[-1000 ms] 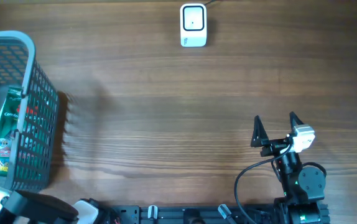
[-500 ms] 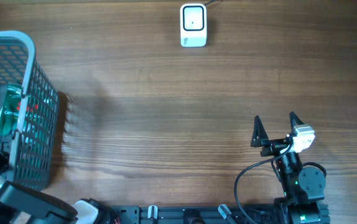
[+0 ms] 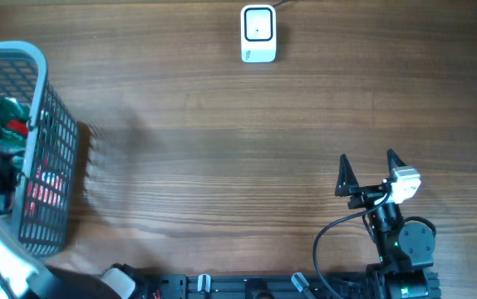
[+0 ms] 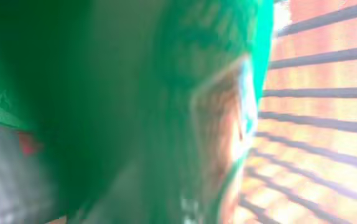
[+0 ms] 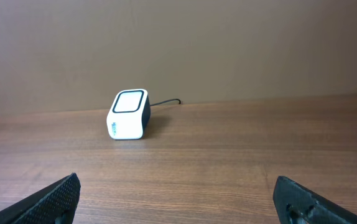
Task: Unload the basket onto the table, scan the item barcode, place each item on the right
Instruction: 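Lift the glove pack out and place it on the table center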
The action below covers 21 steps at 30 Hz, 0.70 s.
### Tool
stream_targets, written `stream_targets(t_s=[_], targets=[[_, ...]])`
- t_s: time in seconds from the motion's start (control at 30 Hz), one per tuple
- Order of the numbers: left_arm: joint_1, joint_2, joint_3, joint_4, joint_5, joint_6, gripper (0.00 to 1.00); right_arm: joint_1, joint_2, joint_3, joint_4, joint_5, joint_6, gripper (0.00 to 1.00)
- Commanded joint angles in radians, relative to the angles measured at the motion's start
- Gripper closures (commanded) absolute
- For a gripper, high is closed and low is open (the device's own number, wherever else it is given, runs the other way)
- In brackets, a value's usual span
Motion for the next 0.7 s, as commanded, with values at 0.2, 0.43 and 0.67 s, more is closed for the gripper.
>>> stream_targets(t_s=[0.2,0.43,0.67], targets=[[-0.004,-0.537,0.188,-0.058,0.384,-0.059,0.96,0.003,-0.005,-0.001,0.004,0.017,-0.018,0.00],[-0.005,-0.681,0.188,-0.241,0.907,0.089,0.96,0.003,-0.005,-0.001,0.004,0.017,-0.018,0.00],[-0.013,-0.681,0.108,-0.519,0.982,0.529,0.96,0.003,-0.005,-0.001,0.004,0.017,-0.018,0.00]])
